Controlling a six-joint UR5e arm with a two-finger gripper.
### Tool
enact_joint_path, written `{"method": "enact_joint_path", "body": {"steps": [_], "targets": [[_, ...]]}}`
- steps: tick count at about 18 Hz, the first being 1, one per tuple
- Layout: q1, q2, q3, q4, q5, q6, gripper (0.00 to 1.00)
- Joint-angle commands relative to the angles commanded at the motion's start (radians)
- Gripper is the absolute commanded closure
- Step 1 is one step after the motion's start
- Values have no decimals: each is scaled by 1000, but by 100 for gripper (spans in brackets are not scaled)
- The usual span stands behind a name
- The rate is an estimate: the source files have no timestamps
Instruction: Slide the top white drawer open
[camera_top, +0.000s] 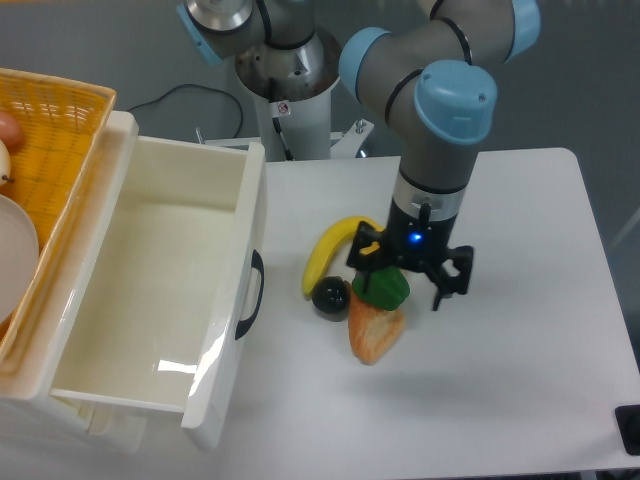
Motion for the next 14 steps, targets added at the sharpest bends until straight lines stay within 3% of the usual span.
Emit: {"method": "enact_joint_path", "body": {"steps": [3,6,14], "targets": [[11,-9,-40,-8,59,132,0],[58,-6,-60,-90,60,195,0],[104,-28,-60,-94,53,323,0]]}}
